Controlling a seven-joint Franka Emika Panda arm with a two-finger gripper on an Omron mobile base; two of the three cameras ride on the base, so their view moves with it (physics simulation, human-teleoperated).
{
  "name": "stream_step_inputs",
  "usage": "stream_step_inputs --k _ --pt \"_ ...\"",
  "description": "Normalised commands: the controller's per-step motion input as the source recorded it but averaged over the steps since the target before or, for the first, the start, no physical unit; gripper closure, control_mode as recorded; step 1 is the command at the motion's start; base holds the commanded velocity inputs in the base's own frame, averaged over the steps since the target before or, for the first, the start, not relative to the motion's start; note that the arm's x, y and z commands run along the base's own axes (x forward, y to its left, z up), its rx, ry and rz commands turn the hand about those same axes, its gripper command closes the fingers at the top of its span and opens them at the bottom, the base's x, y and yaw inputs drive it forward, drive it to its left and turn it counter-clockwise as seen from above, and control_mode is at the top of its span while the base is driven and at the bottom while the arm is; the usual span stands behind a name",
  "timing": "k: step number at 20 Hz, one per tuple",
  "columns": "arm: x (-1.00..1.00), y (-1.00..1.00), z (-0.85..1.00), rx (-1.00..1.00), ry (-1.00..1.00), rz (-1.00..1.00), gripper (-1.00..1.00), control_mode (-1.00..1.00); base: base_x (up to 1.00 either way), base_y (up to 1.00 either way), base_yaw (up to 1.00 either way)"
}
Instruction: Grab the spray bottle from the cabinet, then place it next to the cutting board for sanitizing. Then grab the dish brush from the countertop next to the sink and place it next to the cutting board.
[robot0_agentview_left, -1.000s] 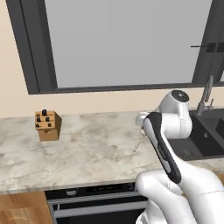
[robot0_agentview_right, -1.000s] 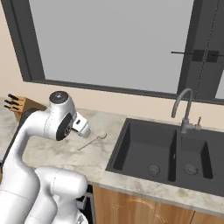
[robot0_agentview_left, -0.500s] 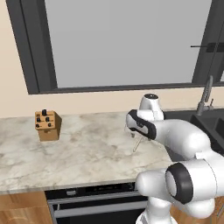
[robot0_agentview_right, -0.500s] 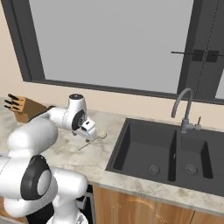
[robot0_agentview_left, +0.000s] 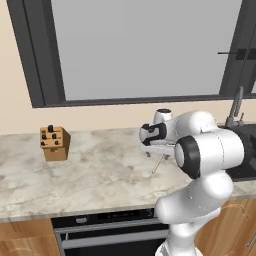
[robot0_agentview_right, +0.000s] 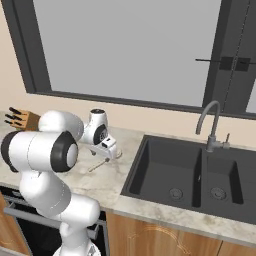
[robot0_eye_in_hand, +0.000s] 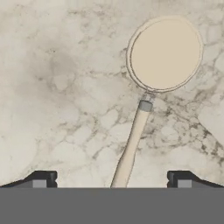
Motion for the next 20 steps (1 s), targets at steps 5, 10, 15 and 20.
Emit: stream_step_inputs --k 5,10,15,20 --pt "0.1 -0.09 -0.3 0.0 0.0 0.0 -1.0 -1.0 0.0 0.0 0.0" --pt "0.02 0.0 -0.32 0.0 0.0 0.0 -1.0 -1.0 0.0 0.0 0.0" --pt "0.01 0.0 -0.47 0.0 0.0 0.0 1.0 -1.0 0.0 0.0 0.0" --pt "0.0 0.0 -0.24 0.0 -0.01 0.0 1.0 -1.0 0.0 0.0 0.0"
